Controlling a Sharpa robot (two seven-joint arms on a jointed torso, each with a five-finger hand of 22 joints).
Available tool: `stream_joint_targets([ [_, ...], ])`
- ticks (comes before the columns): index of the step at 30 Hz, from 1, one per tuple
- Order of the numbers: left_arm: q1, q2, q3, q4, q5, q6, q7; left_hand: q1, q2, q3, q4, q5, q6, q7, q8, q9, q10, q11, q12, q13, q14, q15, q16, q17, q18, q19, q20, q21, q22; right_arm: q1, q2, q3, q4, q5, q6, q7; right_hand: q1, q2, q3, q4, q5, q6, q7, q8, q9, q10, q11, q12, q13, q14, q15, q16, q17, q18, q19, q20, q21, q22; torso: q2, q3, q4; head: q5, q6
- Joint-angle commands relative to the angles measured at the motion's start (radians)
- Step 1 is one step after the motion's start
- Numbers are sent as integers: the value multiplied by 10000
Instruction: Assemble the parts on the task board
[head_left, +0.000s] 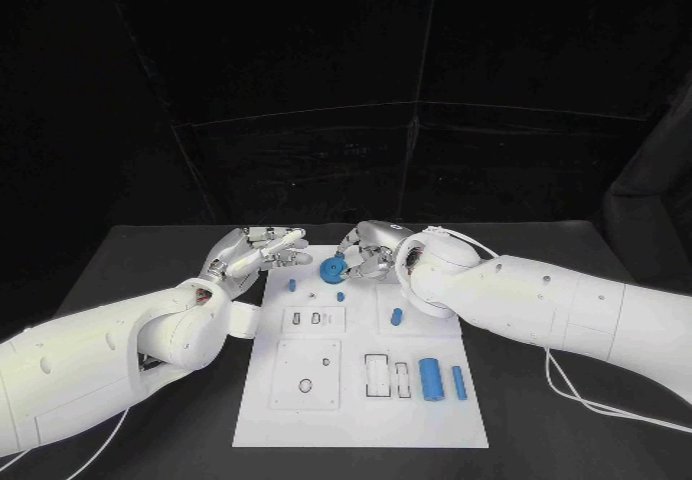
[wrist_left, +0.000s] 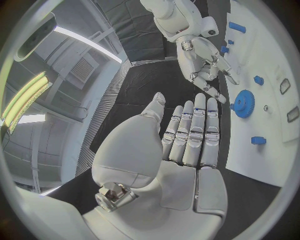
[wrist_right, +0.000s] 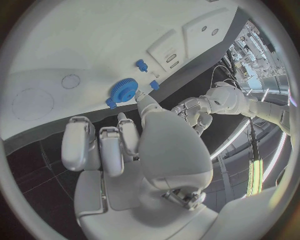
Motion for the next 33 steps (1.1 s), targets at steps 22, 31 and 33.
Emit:
stream_joint_targets([
  [22, 19, 20, 10, -5, -46, 135, 61, 41, 137, 32, -113, -4, 80, 35, -80, -5, 64, 14, -104, -14, 54, -14, -97, 17, 155, 91, -14, -80, -36, -21, 692, 10, -657, -277, 1440, -103, -548, 406, -107, 219, 43, 27, -174, 48, 39, 139, -234, 214, 596, 823, -188, 39, 1486, -56, 76, -168, 64, 41, -9, 15, -32, 60, -53],
  [31, 20, 13, 10, -1, -46, 121, 57, 80, 156, 51, -167, -4, 81, 38, -99, -7, 67, 16, -131, -16, 55, -13, -124, 19, 154, 96, -13, -96, -49, -23, 703, 10, -717, -291, 1536, -300, -583, 427, -118, 237, 21, -181, -170, 13, 16, 128, -216, 199, 585, 824, -190, 39, 1489, -58, 77, -178, 65, 44, -9, 20, -30, 87, -63],
  [33, 20, 6, 10, 2, -46, 117, 58, 80, 156, 51, -167, -4, 81, 38, -99, -7, 67, 16, -131, -16, 55, -13, -124, 19, 154, 96, -13, -96, -49, -25, 672, 10, -685, -315, 1369, -288, -586, 429, -120, 237, 17, -214, -164, 7, 12, 126, -203, 197, 584, 823, -185, 37, 1485, -56, 73, -179, 61, 34, -13, 23, -35, 91, -63],
])
